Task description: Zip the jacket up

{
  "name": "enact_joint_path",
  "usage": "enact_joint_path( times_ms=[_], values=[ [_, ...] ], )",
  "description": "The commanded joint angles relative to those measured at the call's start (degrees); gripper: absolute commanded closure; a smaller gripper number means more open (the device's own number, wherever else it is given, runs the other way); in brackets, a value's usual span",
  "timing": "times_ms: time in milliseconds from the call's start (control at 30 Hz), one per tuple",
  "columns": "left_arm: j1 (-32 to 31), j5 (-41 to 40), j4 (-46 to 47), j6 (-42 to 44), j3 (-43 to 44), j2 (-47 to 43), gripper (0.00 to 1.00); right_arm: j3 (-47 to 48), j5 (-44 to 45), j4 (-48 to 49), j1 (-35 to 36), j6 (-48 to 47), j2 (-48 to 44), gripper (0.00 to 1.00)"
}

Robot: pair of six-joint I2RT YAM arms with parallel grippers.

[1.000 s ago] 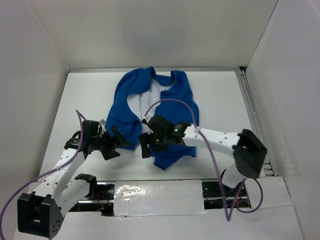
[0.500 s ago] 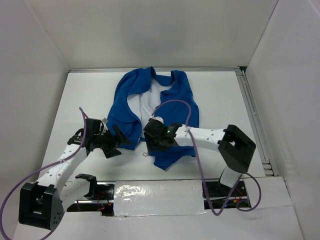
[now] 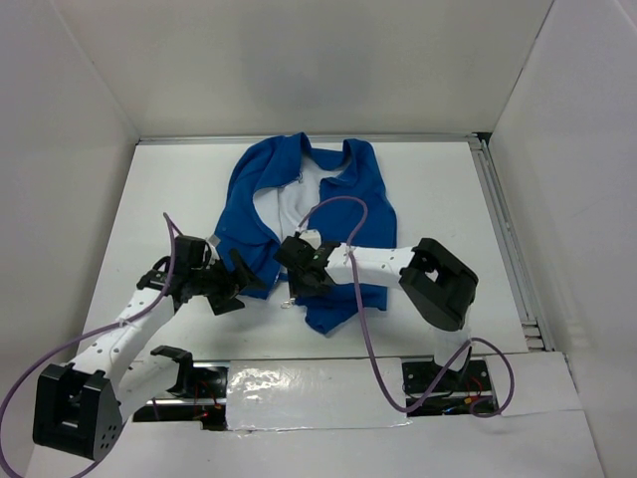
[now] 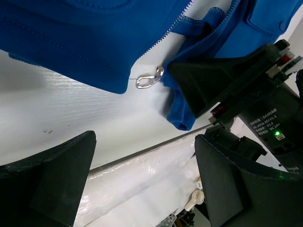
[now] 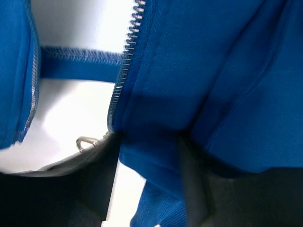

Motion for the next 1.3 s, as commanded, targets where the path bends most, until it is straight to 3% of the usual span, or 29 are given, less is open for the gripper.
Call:
enact_joint_path(
  times_ms=[0, 33, 67, 167, 200, 400, 467, 633, 733, 833, 867, 1000, 1100, 1267],
  values=[
    [-0.23, -1.21, -0.11, 0.22, 1.58, -1.56, 0.03, 1.32, 4.41, -3.13, 0.09, 2.47, 4.31, 0.51],
    [-0.31, -1.65, -0.46, 0.30, 1.84, -1.65, 0.03, 1.32, 4.85, -3.31, 0.27, 2.56, 4.40, 0.57],
    [-0.31, -2.69, -1.16, 0.74, 2.54, -1.65, 0.02, 1.06, 5.64, -3.57, 0.62, 3.08, 4.49, 0.73],
    [-1.19, -4.11, -1.78, 1.79, 4.57, -0.51, 0.01, 0.18, 5.38, -3.40, 0.62, 2.83, 3.00, 0.97],
    [-1.45, -3.94, -2.13, 1.89, 5.09, 1.15, 0.01, -0.34, 5.64, -3.49, 0.71, 2.74, 2.21, 1.00],
    [-6.72, -11.04, -8.09, 2.76, 13.00, 10.02, 0.01, -5.78, 2.31, -1.38, -2.01, -3.23, -11.47, 1.00],
    [-9.27, -16.90, -10.82, 1.02, 16.51, 12.83, 0.01, -8.94, -0.40, 0.29, -4.82, -6.47, -16.31, 1.00],
    [-11.47, -25.11, -17.16, -1.37, 21.35, 18.73, 0.01, -14.05, -5.34, 2.23, -13.77, -10.70, -19.85, 1.00],
    [-11.30, -29.59, -16.90, 0.47, 24.07, 22.51, 0.01, -14.85, -5.61, 2.31, -15.54, -12.81, -20.12, 1.00],
    [-11.13, -30.13, -7.46, 9.95, 23.74, 25.59, 0.01, -14.94, -8.15, 3.28, -18.43, -14.22, -19.77, 1.00],
    [-10.78, -28.73, -5.32, 15.37, 23.03, 27.25, 0.01, -15.11, -9.20, 3.72, -19.06, -14.75, -19.59, 1.00],
    [-11.38, -19.26, 1.81, 22.35, 19.96, 28.85, 0.04, -15.99, -12.28, 6.44, -21.96, -16.60, -19.59, 1.00],
    [-13.31, -17.83, 4.11, 23.33, 18.46, 29.72, 0.09, -15.55, -13.25, 7.06, -23.28, -17.13, -18.80, 1.00],
    [-15.77, -21.24, 0.25, 21.31, 20.91, 34.82, 0.07, -15.46, -13.52, 7.67, -24.77, -17.92, -19.50, 1.00]
  ],
)
